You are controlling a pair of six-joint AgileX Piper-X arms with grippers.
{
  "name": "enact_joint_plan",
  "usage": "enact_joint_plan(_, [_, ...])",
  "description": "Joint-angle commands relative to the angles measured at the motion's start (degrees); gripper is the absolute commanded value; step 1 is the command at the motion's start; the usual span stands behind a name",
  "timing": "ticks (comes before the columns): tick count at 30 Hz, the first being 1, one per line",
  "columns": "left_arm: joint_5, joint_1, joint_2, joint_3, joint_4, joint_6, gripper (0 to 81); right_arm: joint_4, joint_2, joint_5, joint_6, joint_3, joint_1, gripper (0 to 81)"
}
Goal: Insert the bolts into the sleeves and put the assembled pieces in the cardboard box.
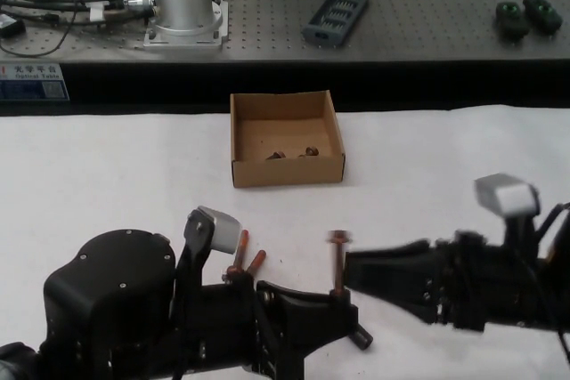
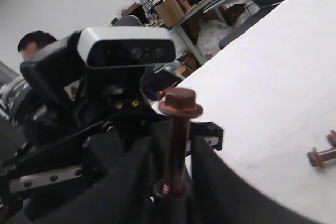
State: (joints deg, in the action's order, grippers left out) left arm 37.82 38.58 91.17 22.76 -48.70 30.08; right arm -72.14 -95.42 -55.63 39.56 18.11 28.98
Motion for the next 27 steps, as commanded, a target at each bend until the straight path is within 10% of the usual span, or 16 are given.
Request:
enact_joint_plan(1, [-2.72, -0.19, -0.26, 0.62, -1.21, -0.93, 0.6, -1.62, 2.13, 5.18, 4.47, 0.2, -2.64, 49.1])
enact_joint_plan(11, [-11.62, -0.19, -0.18, 5.62, -0.14, -13.55, 0.6, 14.88, 7.48, 4.95, 5.92, -0.44, -8.32, 29.3])
enact_joint_plan(17, [-15.04, -3.52, 1.2, 16.11, 14.23, -28.46, 0.6, 14.01, 7.48, 3.75, 2.35, -5.64, -5.44, 0.3])
enact_joint_plan(27, [-11.47, -15.2, 15.33, 37.21, 24.8, -33.41, 11.8, 4.45, 7.53, 4.11, 4.16, -14.73, -4.8, 4.3])
